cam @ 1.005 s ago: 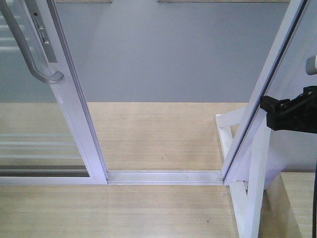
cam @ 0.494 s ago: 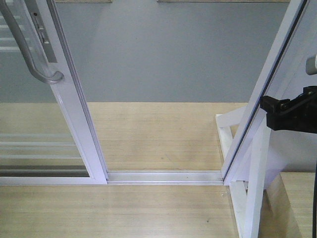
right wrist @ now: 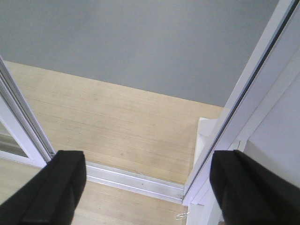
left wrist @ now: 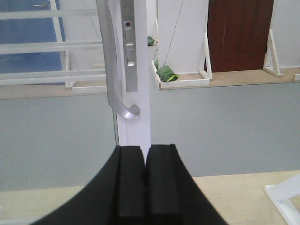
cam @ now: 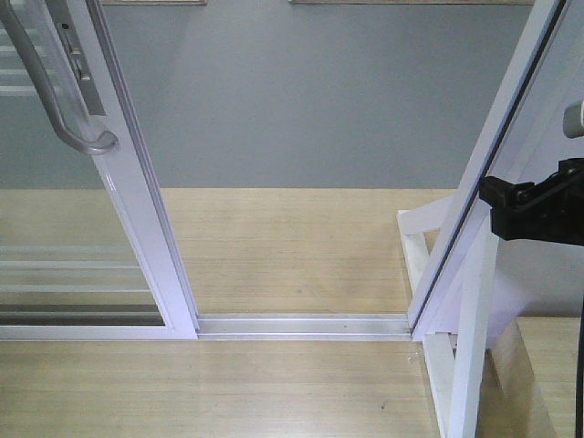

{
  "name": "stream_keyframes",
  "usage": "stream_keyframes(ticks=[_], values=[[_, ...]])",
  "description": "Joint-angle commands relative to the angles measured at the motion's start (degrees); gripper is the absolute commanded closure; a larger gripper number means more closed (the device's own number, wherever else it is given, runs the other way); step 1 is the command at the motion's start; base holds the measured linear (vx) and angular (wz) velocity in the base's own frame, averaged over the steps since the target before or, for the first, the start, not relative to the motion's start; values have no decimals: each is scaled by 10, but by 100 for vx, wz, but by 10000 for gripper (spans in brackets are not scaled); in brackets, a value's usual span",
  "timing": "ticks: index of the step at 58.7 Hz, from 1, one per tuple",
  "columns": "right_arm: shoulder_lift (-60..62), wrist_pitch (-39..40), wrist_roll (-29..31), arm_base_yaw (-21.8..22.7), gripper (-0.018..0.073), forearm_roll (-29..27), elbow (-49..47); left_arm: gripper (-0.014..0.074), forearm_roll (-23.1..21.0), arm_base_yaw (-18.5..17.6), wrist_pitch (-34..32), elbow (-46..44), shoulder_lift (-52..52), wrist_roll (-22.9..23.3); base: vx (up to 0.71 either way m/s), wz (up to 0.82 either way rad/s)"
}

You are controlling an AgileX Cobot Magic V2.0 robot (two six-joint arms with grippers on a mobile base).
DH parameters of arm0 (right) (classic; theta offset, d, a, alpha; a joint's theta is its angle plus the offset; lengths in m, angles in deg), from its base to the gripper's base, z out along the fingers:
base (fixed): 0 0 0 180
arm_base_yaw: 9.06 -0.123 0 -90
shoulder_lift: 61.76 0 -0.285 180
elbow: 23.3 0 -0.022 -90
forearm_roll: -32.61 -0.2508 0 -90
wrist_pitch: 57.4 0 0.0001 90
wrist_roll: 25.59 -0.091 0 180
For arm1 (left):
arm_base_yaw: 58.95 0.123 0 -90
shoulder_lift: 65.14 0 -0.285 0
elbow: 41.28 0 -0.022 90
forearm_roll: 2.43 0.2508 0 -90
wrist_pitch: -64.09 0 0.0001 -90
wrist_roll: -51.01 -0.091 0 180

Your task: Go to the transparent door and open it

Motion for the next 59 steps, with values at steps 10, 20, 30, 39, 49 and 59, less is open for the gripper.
stream_keyframes(ticks=[10, 20, 30, 39, 49, 59], values=[[7, 42, 6, 2, -32, 7, -16, 604, -3, -2, -118, 19, -10, 4, 0, 0], [7, 42, 6, 2, -32, 7, -16, 603, -3, -2, -117, 19, -10, 4, 0, 0], [7, 42, 6, 2, -32, 7, -16, 603, -3, -2, -117, 19, -10, 4, 0, 0], [7, 42, 6, 2, -32, 7, -16, 603, -3, -2, -117, 19, -10, 4, 0, 0], [14, 54, 9, 2, -11, 55, -9, 603, -3, -2, -117, 19, -10, 4, 0, 0], [111, 133, 8, 76, 152, -51, 104, 603, -3, -2, -116, 19, -10, 4, 0, 0]])
